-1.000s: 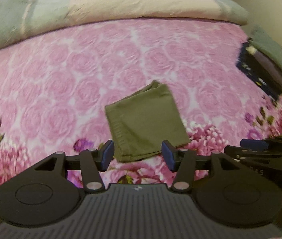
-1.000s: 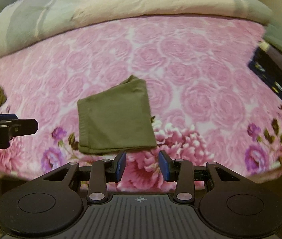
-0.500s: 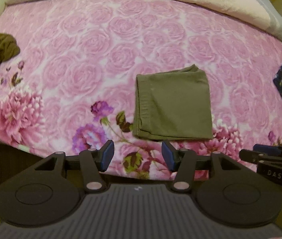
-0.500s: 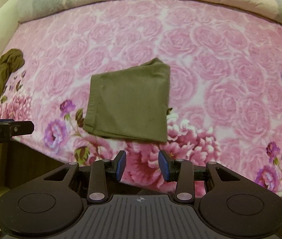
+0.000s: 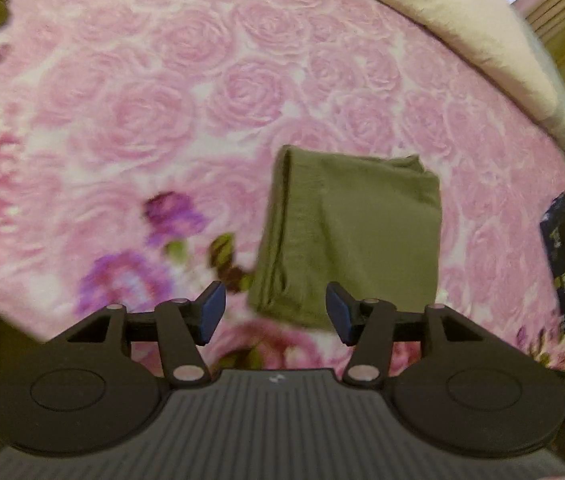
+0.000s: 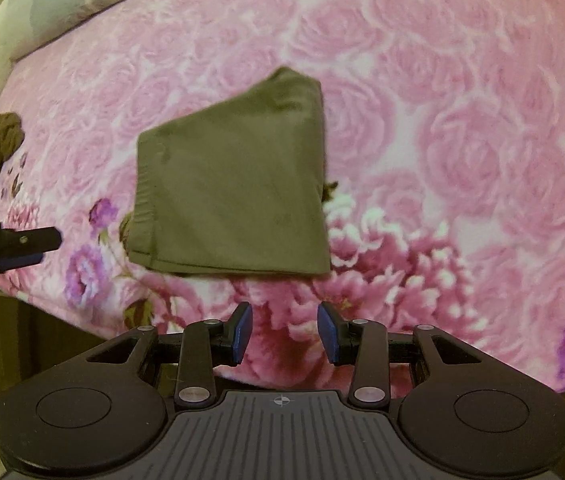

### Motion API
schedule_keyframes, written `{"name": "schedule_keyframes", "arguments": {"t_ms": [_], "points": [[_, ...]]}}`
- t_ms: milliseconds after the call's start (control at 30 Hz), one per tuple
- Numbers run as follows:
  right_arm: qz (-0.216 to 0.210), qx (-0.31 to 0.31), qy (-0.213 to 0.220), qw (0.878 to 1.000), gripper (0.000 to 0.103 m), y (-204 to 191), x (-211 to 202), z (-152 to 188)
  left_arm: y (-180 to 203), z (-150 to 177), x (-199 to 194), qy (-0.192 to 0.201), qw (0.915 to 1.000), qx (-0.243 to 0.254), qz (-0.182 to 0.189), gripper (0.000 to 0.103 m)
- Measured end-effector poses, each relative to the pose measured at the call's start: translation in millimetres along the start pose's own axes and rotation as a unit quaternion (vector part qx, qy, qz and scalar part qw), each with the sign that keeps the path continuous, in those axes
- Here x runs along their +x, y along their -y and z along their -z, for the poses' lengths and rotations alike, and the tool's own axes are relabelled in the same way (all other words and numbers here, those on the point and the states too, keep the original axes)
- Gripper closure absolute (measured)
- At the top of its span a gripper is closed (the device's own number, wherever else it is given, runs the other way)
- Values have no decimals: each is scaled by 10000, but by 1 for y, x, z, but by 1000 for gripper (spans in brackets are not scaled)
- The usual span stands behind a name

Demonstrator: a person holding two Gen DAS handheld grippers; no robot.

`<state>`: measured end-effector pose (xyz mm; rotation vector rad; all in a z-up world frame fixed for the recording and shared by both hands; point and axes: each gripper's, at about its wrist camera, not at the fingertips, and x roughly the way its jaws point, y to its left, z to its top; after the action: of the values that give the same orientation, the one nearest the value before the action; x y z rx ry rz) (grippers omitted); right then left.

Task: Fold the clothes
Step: 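Grasp the folded pants edge with the left gripper while the right gripper grasps beside it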

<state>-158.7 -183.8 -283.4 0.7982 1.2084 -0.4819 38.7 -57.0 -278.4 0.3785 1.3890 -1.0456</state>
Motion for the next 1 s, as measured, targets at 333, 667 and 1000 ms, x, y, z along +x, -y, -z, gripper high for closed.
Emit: {"name": "schedule_keyframes", "arguments": {"t_ms": [333, 667, 1000], "points": [[-685, 868, 773, 9909, 23, 42, 47, -34, -30, -26, 79, -47, 9954, -170, 941, 49], [-1710, 1232, 1059, 9718, 23, 80, 92, -47, -63, -31, 124, -74, 9769, -836, 1967, 49], [-2563, 1645, 1107, 9460, 47, 89, 123, -63, -66, -44, 146, -306, 9609, -1095, 2524, 54]]}}
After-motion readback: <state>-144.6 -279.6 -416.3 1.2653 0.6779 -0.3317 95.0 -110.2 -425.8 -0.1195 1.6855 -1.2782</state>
